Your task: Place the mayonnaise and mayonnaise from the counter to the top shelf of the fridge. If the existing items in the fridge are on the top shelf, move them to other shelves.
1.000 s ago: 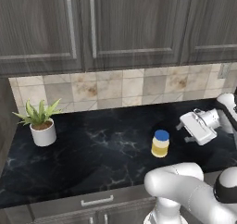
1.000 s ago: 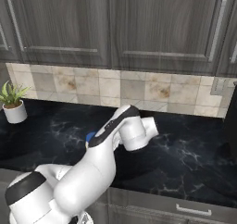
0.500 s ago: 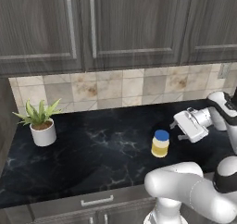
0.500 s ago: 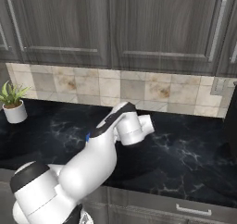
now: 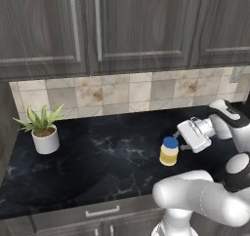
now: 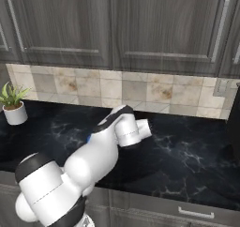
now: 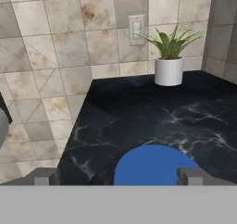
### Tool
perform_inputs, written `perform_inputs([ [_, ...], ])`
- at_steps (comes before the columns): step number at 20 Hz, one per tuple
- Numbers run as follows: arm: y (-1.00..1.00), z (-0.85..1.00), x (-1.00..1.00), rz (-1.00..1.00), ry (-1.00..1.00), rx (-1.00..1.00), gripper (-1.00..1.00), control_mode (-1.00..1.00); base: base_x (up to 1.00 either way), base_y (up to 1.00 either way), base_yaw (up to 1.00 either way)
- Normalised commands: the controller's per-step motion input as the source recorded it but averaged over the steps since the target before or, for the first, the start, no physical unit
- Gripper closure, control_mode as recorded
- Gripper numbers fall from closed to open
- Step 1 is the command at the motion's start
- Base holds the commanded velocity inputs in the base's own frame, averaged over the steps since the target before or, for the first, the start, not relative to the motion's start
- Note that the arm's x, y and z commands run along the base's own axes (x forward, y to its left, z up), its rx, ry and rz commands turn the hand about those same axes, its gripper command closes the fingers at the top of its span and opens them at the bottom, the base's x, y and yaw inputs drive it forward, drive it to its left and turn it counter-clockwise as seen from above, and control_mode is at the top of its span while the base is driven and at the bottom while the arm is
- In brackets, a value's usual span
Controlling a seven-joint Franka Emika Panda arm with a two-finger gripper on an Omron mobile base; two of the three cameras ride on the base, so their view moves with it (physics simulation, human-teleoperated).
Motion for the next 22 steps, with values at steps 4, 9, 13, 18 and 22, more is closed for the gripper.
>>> perform_inputs([
  [4,-0.08,-0.10,0.15,0.00,0.00,0.00,-1.00,-1.00,0.00,0.00,0.00],
  [9,-0.16,-0.04,0.19,0.00,0.00,0.00,-1.00,-1.00,0.00,0.00,0.00],
  [13,-0.10,0.00,0.18,0.00,0.00,0.00,-1.00,-1.00,0.00,0.00,0.00],
  [18,0.00,0.00,-0.13,0.05,-0.02,0.00,-1.00,-1.00,0.00,0.00,0.00],
  [22,0.00,0.01,-0.08,0.01,-0.08,0.00,-1.00,-1.00,0.00,0.00,0.00],
])
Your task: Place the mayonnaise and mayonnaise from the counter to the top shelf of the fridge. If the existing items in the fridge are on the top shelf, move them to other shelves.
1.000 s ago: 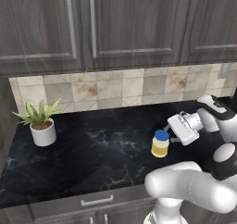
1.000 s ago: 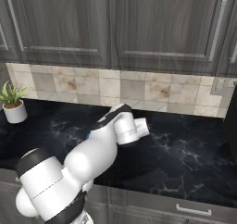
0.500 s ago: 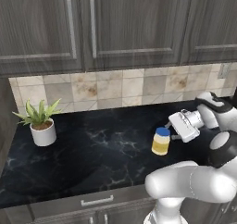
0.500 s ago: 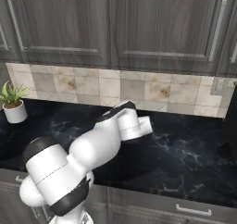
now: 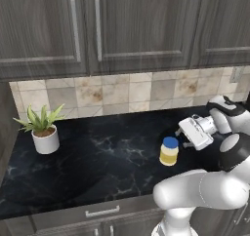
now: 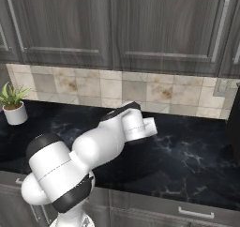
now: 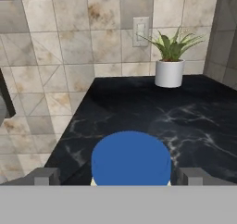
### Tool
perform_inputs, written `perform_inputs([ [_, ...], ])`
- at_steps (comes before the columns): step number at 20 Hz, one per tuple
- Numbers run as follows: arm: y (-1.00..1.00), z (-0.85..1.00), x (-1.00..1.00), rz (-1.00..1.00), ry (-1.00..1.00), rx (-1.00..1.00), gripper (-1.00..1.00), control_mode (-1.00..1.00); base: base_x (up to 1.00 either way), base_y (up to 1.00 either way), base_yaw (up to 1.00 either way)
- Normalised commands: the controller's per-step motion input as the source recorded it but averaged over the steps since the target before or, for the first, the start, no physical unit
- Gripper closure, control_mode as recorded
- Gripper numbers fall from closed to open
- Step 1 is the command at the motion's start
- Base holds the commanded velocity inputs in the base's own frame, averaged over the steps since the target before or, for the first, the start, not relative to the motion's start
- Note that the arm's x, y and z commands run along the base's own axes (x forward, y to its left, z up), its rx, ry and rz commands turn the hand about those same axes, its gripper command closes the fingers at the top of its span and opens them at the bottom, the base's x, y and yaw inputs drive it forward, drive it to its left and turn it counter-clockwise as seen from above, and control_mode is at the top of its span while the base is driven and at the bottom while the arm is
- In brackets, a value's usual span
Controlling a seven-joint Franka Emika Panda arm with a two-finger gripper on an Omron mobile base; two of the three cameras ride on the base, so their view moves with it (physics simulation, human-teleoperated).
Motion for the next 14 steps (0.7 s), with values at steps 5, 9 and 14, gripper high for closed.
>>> perform_inputs([
  [5,0.00,-0.05,0.00,0.00,0.00,0.00,-1.00,-1.00,0.00,0.00,0.00],
  [9,0.05,-0.06,0.01,0.00,0.00,0.00,-1.00,-1.00,0.00,0.00,0.00],
  [14,0.04,-0.12,0.06,0.00,0.01,0.00,-1.00,-1.00,0.00,0.00,0.00],
])
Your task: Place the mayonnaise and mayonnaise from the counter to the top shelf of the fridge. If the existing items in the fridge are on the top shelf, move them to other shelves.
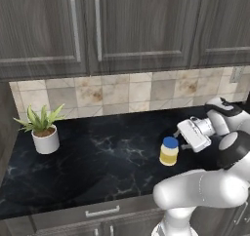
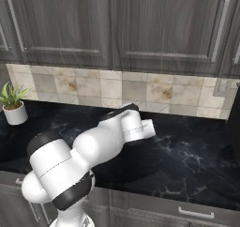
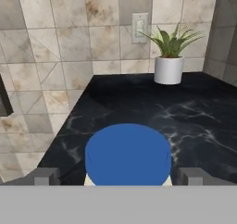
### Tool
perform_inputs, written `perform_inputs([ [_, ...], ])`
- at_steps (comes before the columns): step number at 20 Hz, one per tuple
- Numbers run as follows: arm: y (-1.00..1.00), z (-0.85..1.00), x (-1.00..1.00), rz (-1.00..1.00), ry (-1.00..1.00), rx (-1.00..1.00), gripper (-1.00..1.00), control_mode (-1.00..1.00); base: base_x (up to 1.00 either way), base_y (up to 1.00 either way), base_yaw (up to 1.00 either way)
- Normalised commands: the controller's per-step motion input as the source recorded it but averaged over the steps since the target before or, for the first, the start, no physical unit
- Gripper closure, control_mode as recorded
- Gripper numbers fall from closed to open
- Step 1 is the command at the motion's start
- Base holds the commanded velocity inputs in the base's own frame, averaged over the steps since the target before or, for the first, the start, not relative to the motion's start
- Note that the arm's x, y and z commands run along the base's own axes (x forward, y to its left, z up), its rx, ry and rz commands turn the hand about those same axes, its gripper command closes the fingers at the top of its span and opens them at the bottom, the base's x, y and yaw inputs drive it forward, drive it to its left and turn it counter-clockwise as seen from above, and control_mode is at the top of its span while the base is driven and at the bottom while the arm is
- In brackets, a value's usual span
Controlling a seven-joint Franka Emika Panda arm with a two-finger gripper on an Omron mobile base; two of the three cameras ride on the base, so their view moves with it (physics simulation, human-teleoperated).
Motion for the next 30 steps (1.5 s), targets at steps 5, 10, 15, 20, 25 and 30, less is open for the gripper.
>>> perform_inputs([
  [5,0.01,-0.18,0.01,0.00,0.04,0.00,-1.00,-1.00,0.00,0.00,0.00],
  [10,0.01,-0.12,0.00,0.00,0.03,0.00,-1.00,-1.00,0.00,0.00,0.00],
  [15,0.13,0.00,0.00,0.00,0.00,0.00,-1.00,-1.00,0.00,0.00,0.00],
  [20,0.17,0.00,0.00,0.00,0.00,0.00,-1.00,-1.00,0.00,0.00,0.00],
  [25,0.12,0.00,0.00,0.00,0.02,0.00,-1.00,-1.00,0.00,0.00,0.00],
  [30,0.03,0.02,0.00,0.00,0.04,0.04,-1.00,-1.00,0.00,0.00,0.00],
])
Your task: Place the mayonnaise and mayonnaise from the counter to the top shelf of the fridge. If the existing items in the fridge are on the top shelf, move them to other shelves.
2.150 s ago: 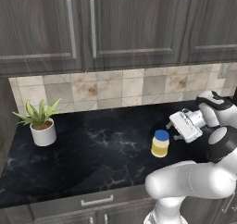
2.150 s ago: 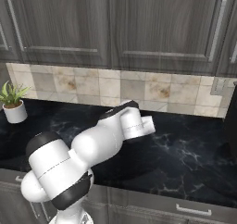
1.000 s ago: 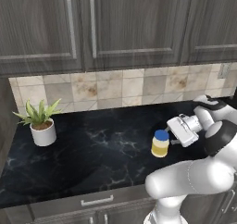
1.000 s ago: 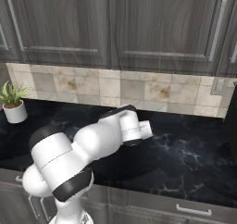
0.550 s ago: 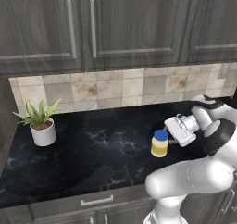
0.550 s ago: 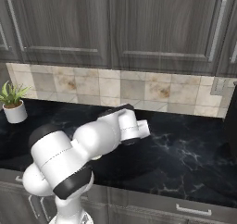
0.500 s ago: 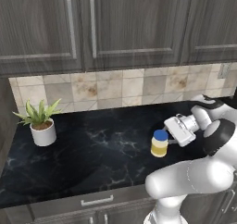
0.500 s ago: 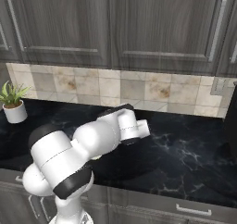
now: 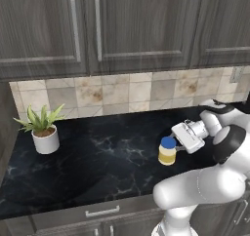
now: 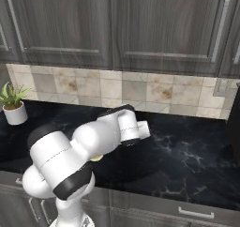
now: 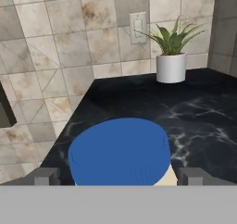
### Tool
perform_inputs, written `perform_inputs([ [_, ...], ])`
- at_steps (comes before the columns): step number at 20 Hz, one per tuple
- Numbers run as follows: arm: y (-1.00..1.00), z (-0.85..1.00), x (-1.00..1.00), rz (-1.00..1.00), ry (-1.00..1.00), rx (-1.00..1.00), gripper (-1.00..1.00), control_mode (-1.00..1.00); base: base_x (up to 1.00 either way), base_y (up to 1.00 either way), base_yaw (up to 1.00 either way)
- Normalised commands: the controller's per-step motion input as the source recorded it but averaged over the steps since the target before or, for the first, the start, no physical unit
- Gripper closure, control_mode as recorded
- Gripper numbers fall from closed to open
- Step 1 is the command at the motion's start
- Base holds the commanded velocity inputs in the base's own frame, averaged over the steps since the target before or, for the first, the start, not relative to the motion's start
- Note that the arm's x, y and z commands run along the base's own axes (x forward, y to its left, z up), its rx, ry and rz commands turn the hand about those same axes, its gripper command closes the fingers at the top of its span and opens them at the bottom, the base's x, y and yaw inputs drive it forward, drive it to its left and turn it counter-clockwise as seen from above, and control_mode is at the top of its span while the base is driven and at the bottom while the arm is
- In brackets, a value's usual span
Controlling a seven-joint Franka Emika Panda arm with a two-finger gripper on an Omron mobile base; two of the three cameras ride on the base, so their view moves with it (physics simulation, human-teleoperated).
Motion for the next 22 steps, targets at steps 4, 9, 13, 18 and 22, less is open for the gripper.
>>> perform_inputs([
  [4,0.04,0.07,0.00,0.00,0.07,0.04,-1.00,-1.00,0.00,0.00,0.00],
  [9,0.05,0.00,0.00,0.00,0.04,0.02,-1.00,-1.00,0.00,0.00,0.00],
  [13,0.01,0.00,0.03,0.00,0.00,0.00,-1.00,-1.00,0.00,0.00,0.00],
  [18,0.00,-0.08,0.01,0.00,-0.03,0.00,-1.00,-1.00,0.00,0.00,0.00],
  [22,0.01,-0.11,0.00,0.00,-0.10,0.00,-1.00,-1.00,0.00,0.00,0.00],
])
